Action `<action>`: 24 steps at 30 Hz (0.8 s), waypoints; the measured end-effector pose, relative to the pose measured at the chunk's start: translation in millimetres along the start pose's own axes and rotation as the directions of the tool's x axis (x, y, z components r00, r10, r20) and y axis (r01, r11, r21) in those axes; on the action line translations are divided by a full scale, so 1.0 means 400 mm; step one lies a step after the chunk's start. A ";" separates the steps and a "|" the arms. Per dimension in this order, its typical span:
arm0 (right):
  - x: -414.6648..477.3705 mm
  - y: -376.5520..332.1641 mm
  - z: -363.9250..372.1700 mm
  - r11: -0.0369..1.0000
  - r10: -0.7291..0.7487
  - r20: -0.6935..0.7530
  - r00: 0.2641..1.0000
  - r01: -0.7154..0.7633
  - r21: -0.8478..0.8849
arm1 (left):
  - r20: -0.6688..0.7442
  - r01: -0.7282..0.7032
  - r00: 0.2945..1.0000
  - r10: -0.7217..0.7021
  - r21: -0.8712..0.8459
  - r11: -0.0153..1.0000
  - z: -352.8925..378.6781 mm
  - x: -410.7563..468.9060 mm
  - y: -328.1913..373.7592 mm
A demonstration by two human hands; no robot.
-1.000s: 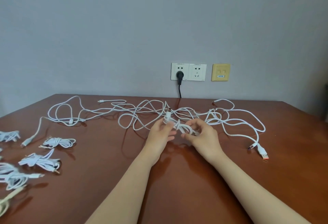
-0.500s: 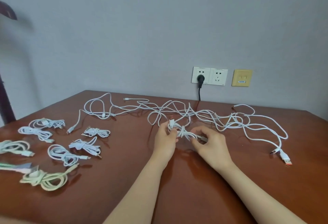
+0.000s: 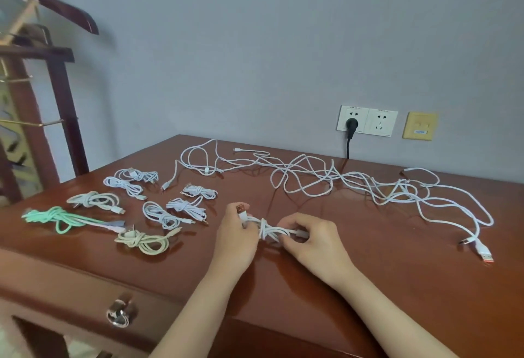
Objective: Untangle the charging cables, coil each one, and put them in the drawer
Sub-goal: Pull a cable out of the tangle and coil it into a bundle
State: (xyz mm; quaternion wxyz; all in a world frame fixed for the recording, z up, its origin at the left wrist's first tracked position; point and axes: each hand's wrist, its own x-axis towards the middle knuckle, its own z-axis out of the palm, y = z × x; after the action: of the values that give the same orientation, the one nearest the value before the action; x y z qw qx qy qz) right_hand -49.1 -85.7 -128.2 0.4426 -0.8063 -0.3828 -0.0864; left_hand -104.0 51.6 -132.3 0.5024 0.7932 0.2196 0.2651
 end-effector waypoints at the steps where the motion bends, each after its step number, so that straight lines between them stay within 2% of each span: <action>1: -0.005 -0.010 0.008 1.000 -0.010 0.015 1.000 0.010 0.015 | -0.026 0.005 1.000 -0.005 -0.029 1.000 -0.013 -0.007 -0.008; 5: -0.021 -0.044 0.042 0.998 -0.057 0.097 0.994 0.056 0.015 | -0.111 0.015 0.993 -0.027 -0.102 0.995 -0.048 -0.024 -0.026; 13: -0.033 -0.100 0.084 0.994 -0.069 0.117 0.991 0.057 0.097 | -0.231 -0.053 0.972 0.036 -0.069 0.996 -0.089 -0.051 -0.039; 18: -0.029 -0.122 0.120 0.993 -0.072 0.219 0.973 0.050 0.105 | -0.242 -0.141 0.957 0.159 0.092 0.986 -0.124 -0.051 -0.058; 24: -0.024 -0.117 0.112 0.988 -0.041 0.217 0.975 0.008 0.152 | -0.241 -0.180 0.939 0.247 0.270 0.946 -0.128 -0.066 -0.057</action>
State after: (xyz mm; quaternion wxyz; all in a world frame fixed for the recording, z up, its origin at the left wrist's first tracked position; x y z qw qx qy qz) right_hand -97.2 -41.2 -129.3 0.4561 -0.7703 -0.4448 0.0270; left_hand -158.8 79.1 -140.3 0.3342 0.8243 0.2292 0.3954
